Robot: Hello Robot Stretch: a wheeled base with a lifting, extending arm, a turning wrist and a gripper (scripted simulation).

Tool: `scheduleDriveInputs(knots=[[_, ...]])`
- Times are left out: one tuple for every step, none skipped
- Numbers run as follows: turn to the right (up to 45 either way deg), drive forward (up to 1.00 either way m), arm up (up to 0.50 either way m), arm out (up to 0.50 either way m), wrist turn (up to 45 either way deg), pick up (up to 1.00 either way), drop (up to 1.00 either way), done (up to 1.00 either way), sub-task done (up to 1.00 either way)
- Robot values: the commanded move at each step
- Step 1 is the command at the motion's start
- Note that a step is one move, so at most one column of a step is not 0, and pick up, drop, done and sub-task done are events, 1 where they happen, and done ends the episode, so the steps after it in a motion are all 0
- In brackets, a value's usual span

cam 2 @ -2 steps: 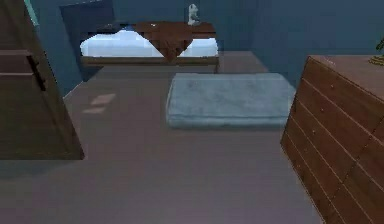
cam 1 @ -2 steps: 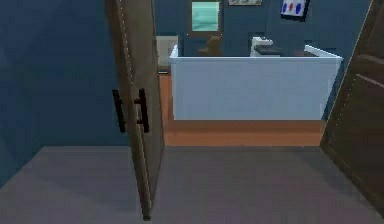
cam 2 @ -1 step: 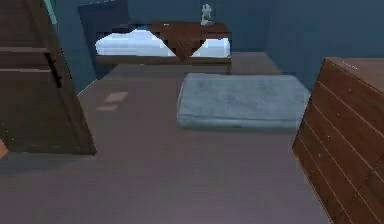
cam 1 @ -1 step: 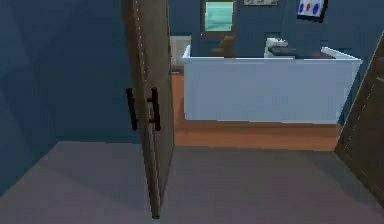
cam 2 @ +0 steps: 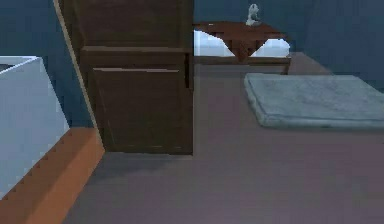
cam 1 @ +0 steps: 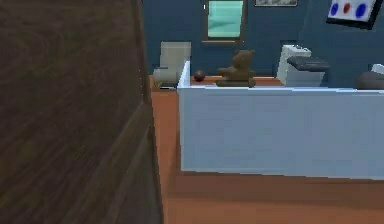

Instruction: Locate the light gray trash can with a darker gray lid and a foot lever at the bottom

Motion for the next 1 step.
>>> scheduleDriveInputs(knots=[[0.0,1.0,0.0,0.0,0.0,0.0,0.0,0.0,0.0]])
